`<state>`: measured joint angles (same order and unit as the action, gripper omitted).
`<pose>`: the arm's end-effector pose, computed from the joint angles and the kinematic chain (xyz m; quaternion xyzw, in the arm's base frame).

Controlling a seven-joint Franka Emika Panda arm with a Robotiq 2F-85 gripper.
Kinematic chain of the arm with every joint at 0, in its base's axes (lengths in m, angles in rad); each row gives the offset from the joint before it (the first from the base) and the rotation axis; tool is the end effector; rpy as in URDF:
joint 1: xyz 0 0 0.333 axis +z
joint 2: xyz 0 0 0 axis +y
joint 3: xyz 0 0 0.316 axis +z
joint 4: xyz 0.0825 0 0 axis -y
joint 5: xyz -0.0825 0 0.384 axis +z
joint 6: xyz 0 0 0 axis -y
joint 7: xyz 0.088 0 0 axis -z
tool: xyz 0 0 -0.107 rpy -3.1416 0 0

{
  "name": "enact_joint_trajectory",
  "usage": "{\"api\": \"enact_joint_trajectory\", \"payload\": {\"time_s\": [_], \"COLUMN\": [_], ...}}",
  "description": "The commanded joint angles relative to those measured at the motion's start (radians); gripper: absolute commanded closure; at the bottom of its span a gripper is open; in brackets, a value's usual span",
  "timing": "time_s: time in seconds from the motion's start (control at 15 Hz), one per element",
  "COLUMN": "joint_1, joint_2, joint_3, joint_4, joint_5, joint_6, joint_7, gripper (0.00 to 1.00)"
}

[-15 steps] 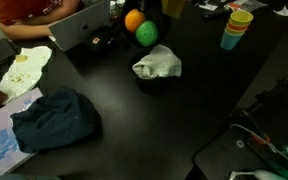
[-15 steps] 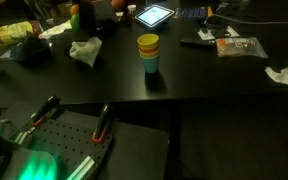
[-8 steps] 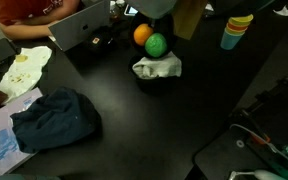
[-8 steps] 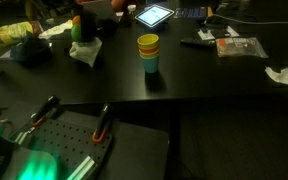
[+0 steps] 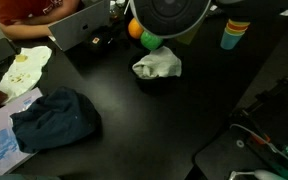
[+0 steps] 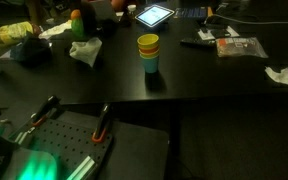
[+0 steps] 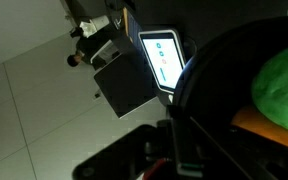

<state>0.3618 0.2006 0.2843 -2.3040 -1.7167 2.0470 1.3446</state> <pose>0.4481 0.2708 0.2702 0.7827 0.2367 0.3970 0.4168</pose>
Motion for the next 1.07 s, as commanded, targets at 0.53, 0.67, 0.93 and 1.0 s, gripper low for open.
{"api": "enact_joint_trajectory", "payload": {"time_s": [0.53, 0.67, 0.93, 1.0], "joint_1": [-0.001, -0.003, -0.007, -0.009], "joint_2": [0.004, 0.014, 0.025, 0.025], "joint_3": [0.053, 0.056, 0.055, 0.053], "joint_4": [-0.113, -0.121, -0.112, -0.108], "joint_5": [-0.202, -0.233, -0.307, -0.325], "joint_6": [-0.124, -0.141, -0.187, -0.200], "joint_7": [0.243, 0.244, 0.237, 0.234], "gripper": [0.98, 0.98, 0.98, 0.98]}}
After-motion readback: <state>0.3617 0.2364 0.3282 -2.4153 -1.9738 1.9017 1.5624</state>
